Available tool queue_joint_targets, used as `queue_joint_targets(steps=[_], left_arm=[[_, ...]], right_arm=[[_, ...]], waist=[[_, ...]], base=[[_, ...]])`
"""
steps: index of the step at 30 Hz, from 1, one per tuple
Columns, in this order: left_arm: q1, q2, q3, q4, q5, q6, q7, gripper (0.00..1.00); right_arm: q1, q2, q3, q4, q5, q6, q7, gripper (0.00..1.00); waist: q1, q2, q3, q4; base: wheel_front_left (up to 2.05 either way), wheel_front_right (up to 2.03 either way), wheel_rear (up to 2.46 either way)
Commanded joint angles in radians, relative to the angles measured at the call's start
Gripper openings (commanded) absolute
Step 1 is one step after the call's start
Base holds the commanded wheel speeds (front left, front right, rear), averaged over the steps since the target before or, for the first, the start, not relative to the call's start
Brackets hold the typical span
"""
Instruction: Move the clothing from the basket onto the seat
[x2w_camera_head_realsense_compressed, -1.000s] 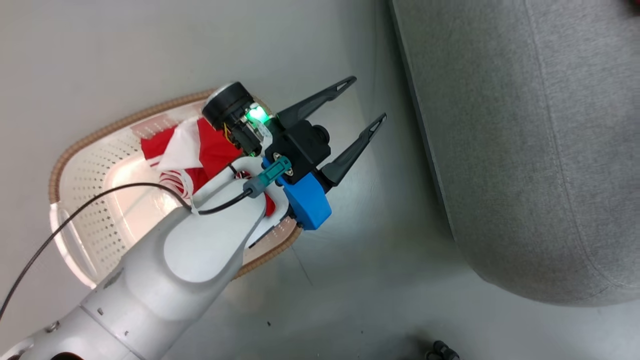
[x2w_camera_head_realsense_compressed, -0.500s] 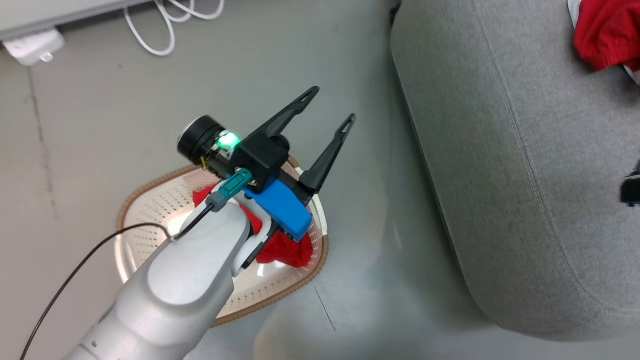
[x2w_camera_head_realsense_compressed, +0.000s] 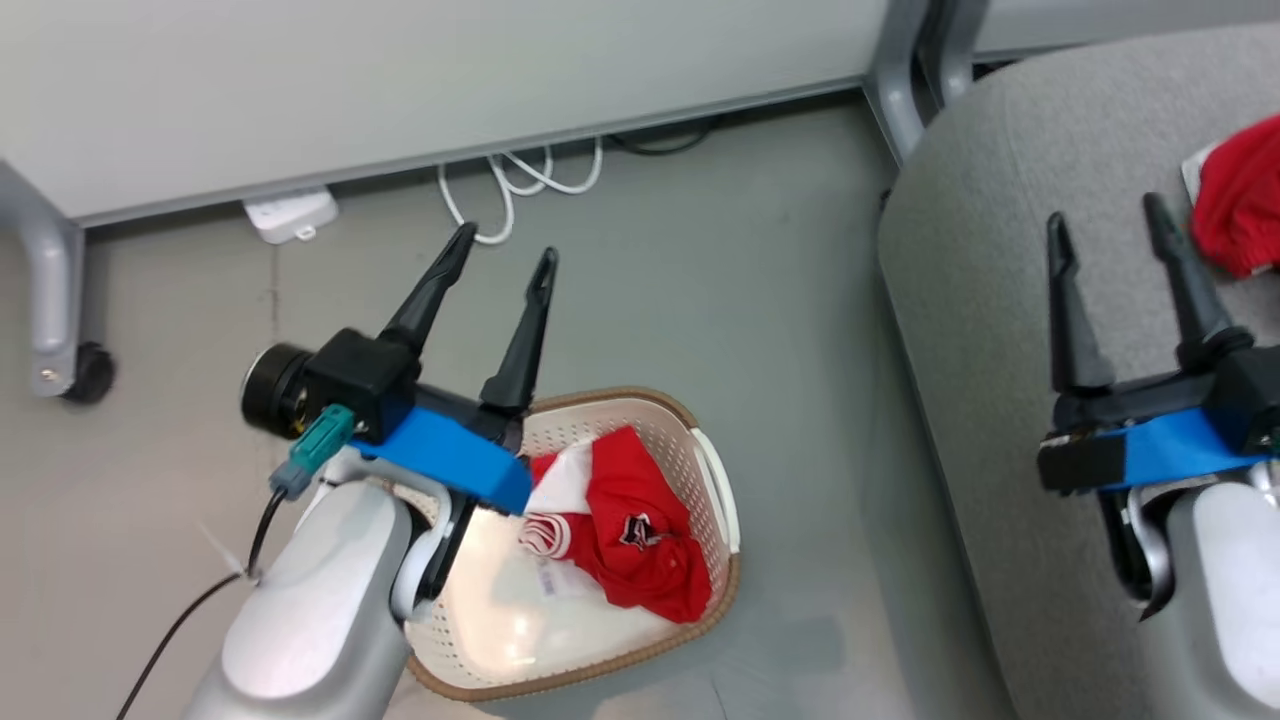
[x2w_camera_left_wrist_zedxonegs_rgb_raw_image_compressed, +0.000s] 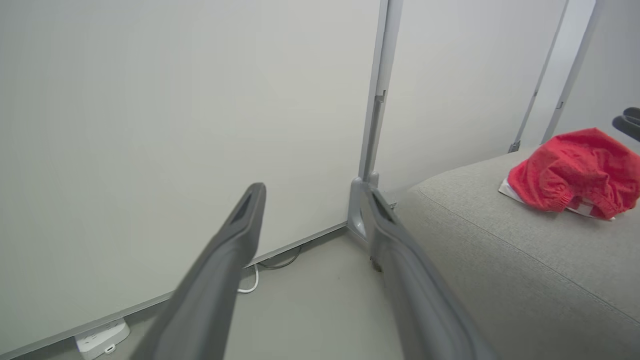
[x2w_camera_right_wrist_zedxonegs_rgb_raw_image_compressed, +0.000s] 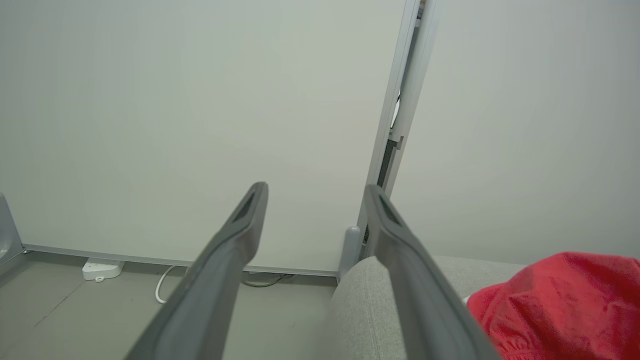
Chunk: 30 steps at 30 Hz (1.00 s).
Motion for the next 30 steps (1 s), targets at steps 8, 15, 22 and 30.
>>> queue_joint_targets(steps=[8,15,22,30], left_arm=[[0.158,-0.020,0.148,-0.041,0.056,-0.008,-0.003,1.00],[0.277,-0.049,0.253,-0.075,0.097,-0.020,-0.003,1.00],[0.394,-0.073,0.343,-0.099,0.141,-0.056,-0.003,1.00],[0.503,-0.097,0.398,-0.112,0.181,-0.085,-0.003,1.00]], right_arm=[[0.096,0.056,0.043,-0.017,0.018,0.000,-0.001,1.00],[0.194,0.088,0.039,-0.029,0.026,0.000,-0.001,1.00],[0.303,0.118,0.022,-0.026,0.030,0.000,-0.001,1.00],[0.394,0.140,-0.014,-0.032,0.034,0.000,-0.001,1.00]], waist=[[0.0003,0.0000,-0.113,0.086],[0.0003,0.0000,-0.172,0.110],[0.0003,0.0000,-0.231,0.116],[0.0003,0.0000,-0.267,0.116]], base=[[0.00,0.00,0.00],[0.00,0.00,0.00],[0.00,0.00,0.00],[0.00,0.00,0.00]])
